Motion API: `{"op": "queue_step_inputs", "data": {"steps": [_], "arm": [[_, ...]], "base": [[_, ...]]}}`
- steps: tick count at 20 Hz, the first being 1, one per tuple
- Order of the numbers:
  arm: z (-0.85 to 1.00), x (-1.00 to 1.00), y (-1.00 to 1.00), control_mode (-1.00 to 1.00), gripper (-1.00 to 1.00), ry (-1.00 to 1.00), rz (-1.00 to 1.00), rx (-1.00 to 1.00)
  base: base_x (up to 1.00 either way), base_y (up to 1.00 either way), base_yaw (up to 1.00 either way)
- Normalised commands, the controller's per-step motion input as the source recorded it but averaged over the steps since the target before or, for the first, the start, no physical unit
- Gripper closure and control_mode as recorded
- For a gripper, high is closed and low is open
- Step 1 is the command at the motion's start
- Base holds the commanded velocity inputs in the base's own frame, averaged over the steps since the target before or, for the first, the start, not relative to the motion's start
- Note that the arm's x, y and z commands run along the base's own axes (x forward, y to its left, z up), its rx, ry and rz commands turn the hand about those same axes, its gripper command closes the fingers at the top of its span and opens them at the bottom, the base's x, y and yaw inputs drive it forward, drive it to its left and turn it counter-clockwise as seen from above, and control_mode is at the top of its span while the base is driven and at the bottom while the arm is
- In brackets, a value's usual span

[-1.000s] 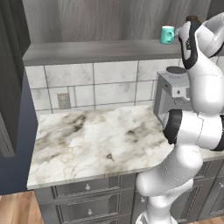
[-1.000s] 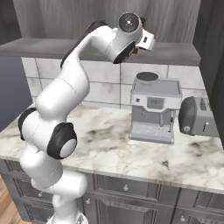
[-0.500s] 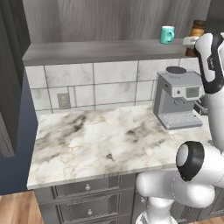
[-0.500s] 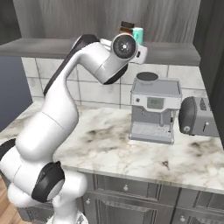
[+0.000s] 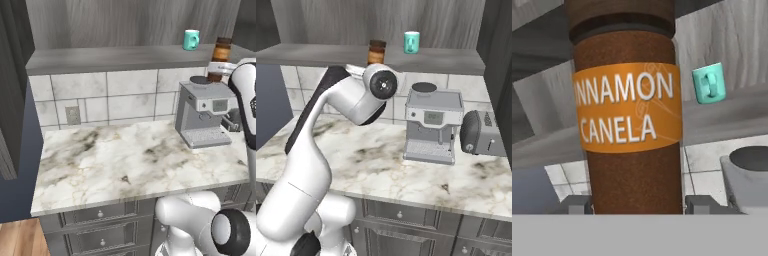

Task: Take the cinnamon bottle from the cabinet and place it on the dining table, next to the plate with the cupcake. Then take the chocolate from the dining counter and place it on the cupcake plate.

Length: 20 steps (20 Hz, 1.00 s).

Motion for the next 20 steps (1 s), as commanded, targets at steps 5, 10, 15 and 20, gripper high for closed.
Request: {"op": "queue_step_inputs", "data": {"steps": [5, 10, 15, 20], "arm": [[-0.25, -0.6, 0.45, -1.0, 1.0, 0.0, 0.17, 0.0], [-0.16, -0.52, 0.43, -1.0, 1.0, 0.0, 0.12, -0.01], [-0.13, -0.49, 0.42, -1.0, 1.0, 0.02, 0.07, -0.02], [-0.07, -0.28, 0.28, -1.0, 1.0, 0.08, 0.03, 0.0]], "base": [[0.0, 0.0, 0.0], [0.0, 0.0, 0.0], [0.0, 0.0, 0.0], [0.0, 0.0, 0.0]]}}
